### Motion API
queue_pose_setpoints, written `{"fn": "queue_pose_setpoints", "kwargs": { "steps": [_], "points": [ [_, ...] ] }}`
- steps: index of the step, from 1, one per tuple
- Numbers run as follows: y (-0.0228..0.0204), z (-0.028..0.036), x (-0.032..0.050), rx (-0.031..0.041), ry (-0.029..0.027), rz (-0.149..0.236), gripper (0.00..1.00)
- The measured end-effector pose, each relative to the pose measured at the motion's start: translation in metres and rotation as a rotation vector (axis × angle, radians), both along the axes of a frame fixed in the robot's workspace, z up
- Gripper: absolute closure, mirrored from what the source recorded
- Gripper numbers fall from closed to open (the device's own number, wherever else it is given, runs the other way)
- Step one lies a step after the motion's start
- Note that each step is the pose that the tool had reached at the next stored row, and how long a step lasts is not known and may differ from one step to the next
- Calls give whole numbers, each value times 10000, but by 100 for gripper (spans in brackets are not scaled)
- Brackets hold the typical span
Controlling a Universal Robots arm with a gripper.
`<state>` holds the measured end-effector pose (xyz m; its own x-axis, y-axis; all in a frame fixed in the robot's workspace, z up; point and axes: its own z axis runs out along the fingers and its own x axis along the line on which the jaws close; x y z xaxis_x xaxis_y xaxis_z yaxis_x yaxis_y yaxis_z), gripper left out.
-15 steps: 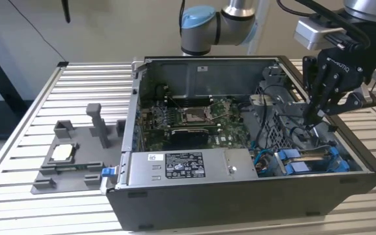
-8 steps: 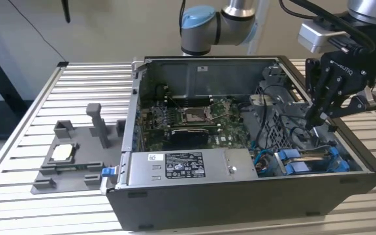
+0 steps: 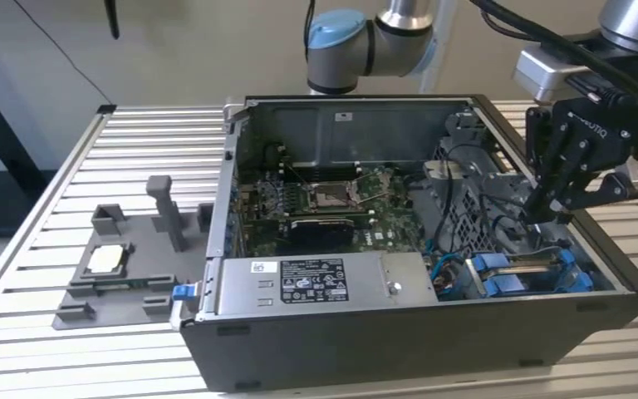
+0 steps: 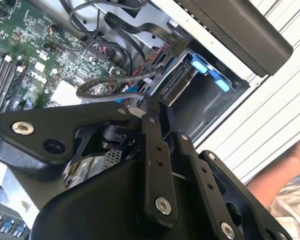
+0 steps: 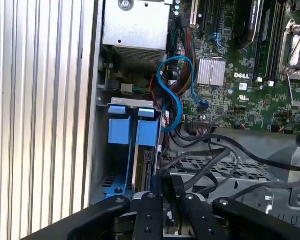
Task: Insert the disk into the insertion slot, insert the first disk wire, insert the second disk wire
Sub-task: 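Insert the first disk wire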
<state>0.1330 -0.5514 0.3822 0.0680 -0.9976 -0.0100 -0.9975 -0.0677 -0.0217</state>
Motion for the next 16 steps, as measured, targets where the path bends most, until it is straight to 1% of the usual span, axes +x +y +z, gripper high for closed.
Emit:
{"fn": "queue_pose_setpoints", "kwargs": {
  "steps": [7, 16],
  "points": [
    [-25, -58, 76, 0, 1, -68, 81],
    [-40, -135, 147, 0, 6, -143, 81]
  ]
}}
